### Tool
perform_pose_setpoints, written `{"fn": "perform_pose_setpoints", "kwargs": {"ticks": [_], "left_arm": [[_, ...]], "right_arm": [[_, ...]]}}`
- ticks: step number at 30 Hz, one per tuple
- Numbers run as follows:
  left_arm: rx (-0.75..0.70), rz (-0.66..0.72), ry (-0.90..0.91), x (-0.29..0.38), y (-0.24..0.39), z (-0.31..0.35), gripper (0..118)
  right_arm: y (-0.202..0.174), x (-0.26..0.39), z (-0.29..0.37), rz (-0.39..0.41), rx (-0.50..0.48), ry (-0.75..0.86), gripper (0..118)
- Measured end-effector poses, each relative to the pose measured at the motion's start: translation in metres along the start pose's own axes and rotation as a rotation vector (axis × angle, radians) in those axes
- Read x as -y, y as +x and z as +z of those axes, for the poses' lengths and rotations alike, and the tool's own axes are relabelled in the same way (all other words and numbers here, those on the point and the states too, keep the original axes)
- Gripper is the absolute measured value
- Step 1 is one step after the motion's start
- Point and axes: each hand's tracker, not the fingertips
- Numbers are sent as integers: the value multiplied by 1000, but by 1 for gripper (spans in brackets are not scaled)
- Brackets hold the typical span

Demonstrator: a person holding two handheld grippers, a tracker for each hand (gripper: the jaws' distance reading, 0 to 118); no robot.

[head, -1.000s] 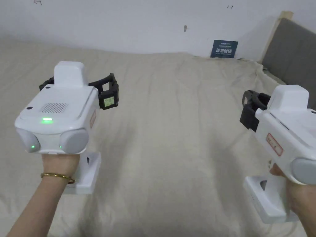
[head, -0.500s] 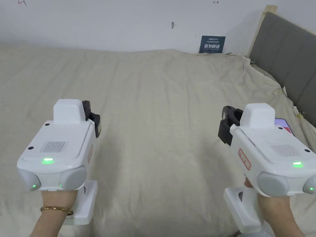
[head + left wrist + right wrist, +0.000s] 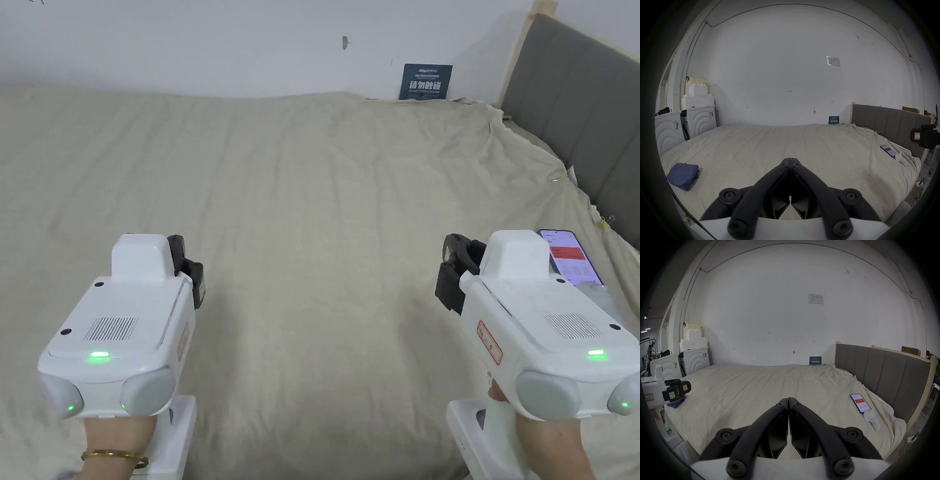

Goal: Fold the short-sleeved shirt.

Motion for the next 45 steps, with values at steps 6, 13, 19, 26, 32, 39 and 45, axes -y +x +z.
{"fn": "perform_pose_setpoints", "kwargs": {"ticks": [6,13,19,26,32,39,45], "left_arm": [[5,-2,-9,5,2,2,0],[9,-14,-12,8,3,2,0],[7,-17,-7,6,3,3,0],[6,-22,0,4,5,3,0],[5,-28,2,6,7,4,0],[8,-30,7,5,9,4,0],[5,-41,8,6,10,5,0]], "right_arm": [[0,3,1,-10,0,-8,0],[-1,6,-1,-11,-5,-10,0],[-4,5,0,-8,-10,-7,0],[-4,2,3,-8,-10,-2,0],[-3,3,4,-2,-9,5,0],[-2,5,4,-4,-8,7,0],[-1,7,3,-7,-10,4,0]]}}
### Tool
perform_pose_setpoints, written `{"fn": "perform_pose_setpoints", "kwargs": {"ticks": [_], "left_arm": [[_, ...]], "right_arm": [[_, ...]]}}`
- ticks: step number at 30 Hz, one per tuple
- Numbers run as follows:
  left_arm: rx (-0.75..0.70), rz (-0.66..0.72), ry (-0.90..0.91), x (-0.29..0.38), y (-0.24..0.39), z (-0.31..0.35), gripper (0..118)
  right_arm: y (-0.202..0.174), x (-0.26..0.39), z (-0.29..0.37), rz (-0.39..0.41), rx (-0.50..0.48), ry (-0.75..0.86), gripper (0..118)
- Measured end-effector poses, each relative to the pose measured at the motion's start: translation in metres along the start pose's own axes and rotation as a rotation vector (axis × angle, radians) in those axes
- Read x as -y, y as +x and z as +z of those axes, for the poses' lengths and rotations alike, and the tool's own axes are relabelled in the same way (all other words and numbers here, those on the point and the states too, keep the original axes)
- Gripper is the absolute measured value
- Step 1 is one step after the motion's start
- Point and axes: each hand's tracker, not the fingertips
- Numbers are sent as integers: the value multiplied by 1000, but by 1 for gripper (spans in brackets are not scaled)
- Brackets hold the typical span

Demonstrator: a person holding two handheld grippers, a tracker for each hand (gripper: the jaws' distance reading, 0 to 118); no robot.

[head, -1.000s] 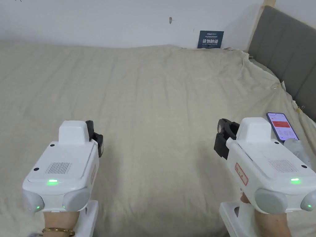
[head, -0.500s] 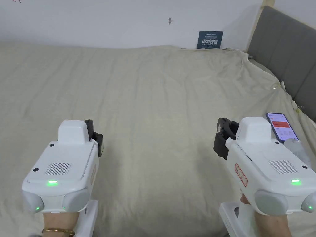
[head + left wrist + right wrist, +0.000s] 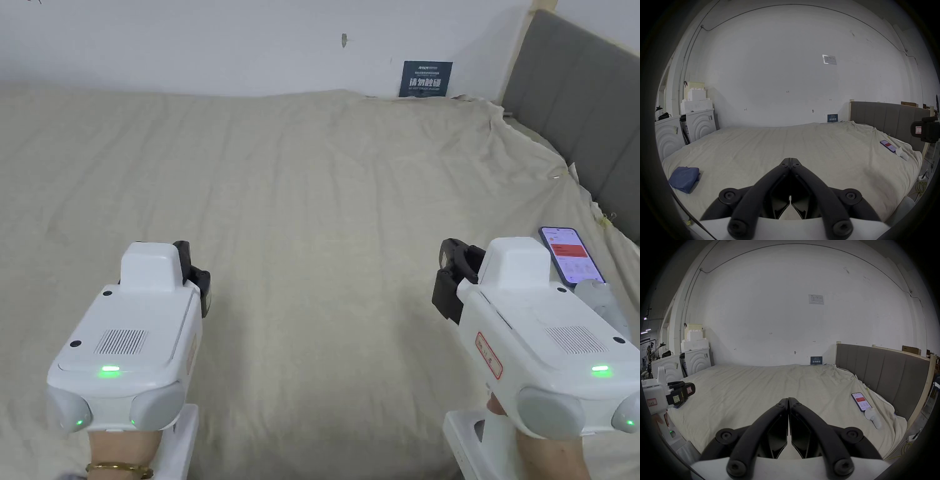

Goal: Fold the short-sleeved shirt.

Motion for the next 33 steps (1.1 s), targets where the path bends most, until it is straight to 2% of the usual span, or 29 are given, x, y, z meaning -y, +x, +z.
{"fn": "perform_pose_setpoints", "kwargs": {"ticks": [33], "left_arm": [[9,-8,5,-2,2,2,0]], "right_arm": [[-2,-3,6,-5,-1,1,0]]}}
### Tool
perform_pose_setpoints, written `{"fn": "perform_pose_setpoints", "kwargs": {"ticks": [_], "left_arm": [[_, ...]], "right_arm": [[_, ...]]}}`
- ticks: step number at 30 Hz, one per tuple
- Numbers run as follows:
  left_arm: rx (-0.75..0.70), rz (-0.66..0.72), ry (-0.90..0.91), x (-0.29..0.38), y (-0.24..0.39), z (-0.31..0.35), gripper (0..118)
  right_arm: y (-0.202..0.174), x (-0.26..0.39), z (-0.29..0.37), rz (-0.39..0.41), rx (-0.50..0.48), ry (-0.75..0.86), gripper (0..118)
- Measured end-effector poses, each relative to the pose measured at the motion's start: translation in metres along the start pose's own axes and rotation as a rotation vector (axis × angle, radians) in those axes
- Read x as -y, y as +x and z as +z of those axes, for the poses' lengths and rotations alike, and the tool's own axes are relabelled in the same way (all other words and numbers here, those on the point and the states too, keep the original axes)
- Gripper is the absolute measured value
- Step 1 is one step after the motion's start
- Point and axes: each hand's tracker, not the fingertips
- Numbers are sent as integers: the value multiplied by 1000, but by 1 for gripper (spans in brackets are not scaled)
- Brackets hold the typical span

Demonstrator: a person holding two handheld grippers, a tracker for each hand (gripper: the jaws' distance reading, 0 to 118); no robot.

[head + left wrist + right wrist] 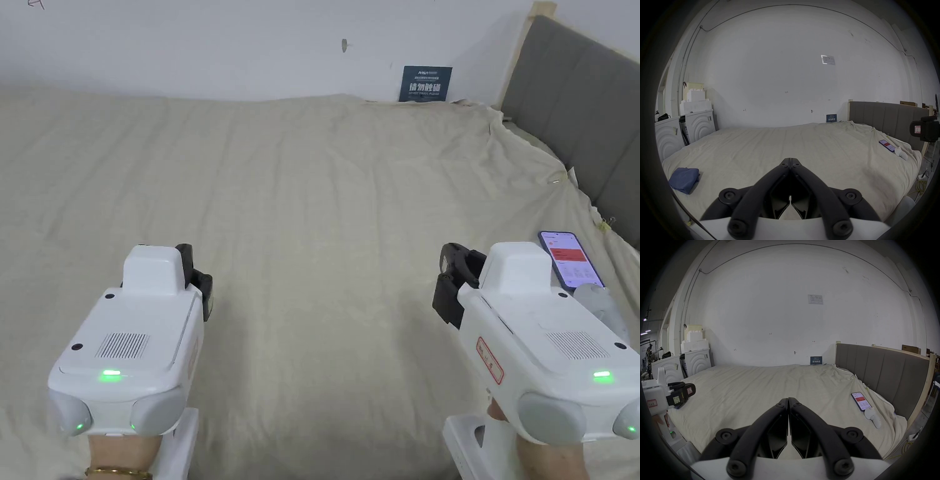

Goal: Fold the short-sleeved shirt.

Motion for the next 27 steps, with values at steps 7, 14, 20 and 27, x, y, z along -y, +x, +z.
{"fn": "perform_pose_setpoints", "kwargs": {"ticks": [7,14,20,27], "left_arm": [[3,-4,0,1,2,0,0],[7,-9,-4,3,4,0,0],[3,3,-5,3,4,0,0],[24,21,-29,4,3,0,81]], "right_arm": [[-1,0,-1,3,-2,-1,0],[-1,0,-1,2,-4,0,0],[-2,0,-1,5,-6,-2,0],[1,1,-4,-23,-4,-16,9]]}}
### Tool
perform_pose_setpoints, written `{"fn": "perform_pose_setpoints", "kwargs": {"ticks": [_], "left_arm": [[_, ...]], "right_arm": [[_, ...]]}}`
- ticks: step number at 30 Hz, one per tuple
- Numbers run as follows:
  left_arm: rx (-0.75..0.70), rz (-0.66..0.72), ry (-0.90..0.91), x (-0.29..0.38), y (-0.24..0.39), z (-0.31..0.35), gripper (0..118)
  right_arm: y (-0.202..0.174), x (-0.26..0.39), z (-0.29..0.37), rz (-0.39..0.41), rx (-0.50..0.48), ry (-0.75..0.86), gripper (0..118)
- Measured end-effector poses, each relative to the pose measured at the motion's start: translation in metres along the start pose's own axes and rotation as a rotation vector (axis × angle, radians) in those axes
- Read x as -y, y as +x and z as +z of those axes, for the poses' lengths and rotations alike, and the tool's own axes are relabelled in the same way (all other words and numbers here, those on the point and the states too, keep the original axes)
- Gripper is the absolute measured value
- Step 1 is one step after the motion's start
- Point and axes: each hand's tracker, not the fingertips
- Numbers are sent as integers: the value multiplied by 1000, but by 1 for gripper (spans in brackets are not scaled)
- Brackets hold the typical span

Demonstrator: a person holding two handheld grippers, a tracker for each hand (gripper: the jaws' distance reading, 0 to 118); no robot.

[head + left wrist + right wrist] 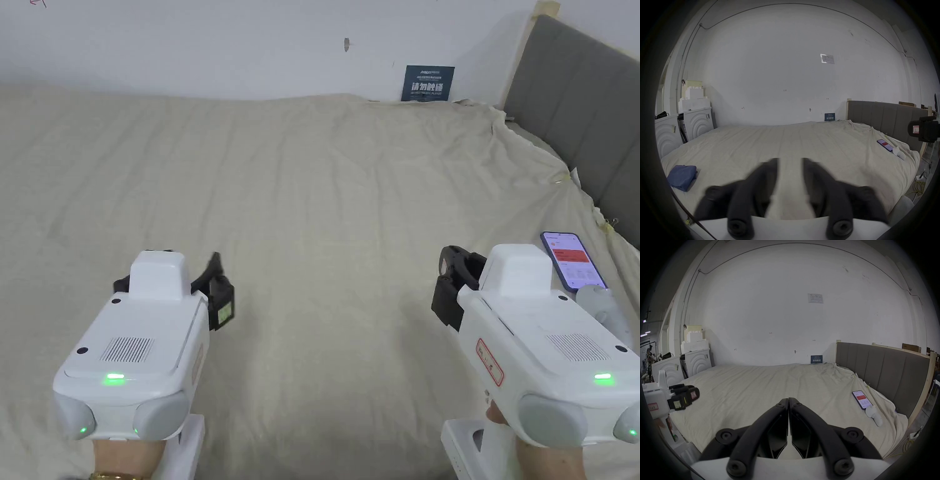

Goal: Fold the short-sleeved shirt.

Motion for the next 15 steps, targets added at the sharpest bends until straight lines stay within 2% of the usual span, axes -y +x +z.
{"fn": "perform_pose_setpoints", "kwargs": {"ticks": [1,2,3,4,7,10,13,15], "left_arm": [[17,17,-21,0,-1,-1,107],[31,32,-34,0,-1,-1,118],[29,39,-38,1,-1,0,118],[16,49,-43,2,-1,3,118],[33,64,-68,2,0,8,118],[16,93,-141,6,2,9,118],[5,128,-183,15,3,15,118],[14,143,-213,23,3,20,118]], "right_arm": [[1,-1,0,-17,5,-8,38],[1,-2,1,-26,14,-14,70],[2,-4,0,-44,5,-33,99],[3,-5,0,-63,-5,-54,118],[3,-8,4,-103,5,-47,117],[7,-17,-3,-160,-12,-230,118],[14,-17,-8,-316,-67,-402,117],[14,-11,-7,-396,-83,-458,117]]}}
